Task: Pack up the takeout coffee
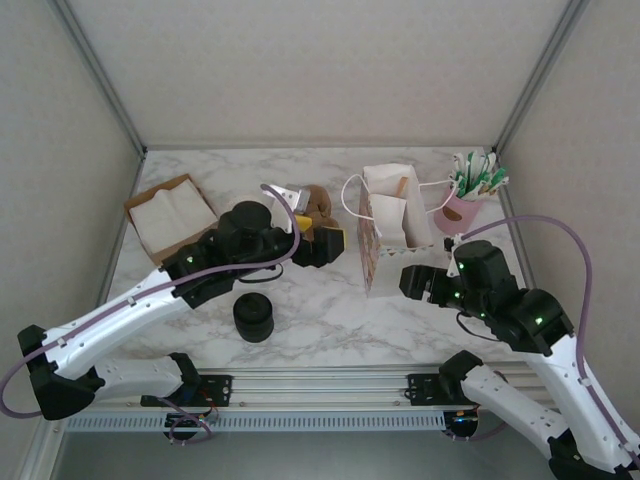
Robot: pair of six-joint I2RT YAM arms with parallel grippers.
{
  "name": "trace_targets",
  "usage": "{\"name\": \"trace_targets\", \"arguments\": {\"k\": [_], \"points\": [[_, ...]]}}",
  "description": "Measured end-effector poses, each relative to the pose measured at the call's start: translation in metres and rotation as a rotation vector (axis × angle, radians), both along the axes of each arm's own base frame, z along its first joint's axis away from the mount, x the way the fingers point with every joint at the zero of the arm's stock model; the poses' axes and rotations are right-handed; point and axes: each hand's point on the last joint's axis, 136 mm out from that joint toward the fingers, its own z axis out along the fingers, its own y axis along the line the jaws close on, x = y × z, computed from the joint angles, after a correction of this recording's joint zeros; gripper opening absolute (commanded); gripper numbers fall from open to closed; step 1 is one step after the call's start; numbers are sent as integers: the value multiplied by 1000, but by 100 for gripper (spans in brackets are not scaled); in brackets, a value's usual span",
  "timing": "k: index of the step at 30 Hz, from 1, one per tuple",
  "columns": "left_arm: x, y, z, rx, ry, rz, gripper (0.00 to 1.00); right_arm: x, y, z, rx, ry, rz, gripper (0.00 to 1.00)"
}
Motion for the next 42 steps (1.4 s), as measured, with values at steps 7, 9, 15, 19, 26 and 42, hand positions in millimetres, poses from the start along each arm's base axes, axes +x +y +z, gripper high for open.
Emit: {"name": "trace_targets", "arguments": {"k": [7,9,15,19,26,42], "points": [[3,1,-19,6,36,28,100,2,3,-5,-8,23,3,91],[6,4,-20,10,32,52,100,2,1,-11,-18,28,-6,96],[18,36,-10,12,-18,187,100,3,-20,-12,-61,-36,-78,99],[28,80,8,-14,-69,326,100,7,-39,-6,-109,-92,-154,99],[40,160,7,-8,-103,573,100,20,-67,0,-224,-147,-292,99],[77,315,-75,96,89,1071,100,56,-116,-19,-392,-41,-557,99]]}}
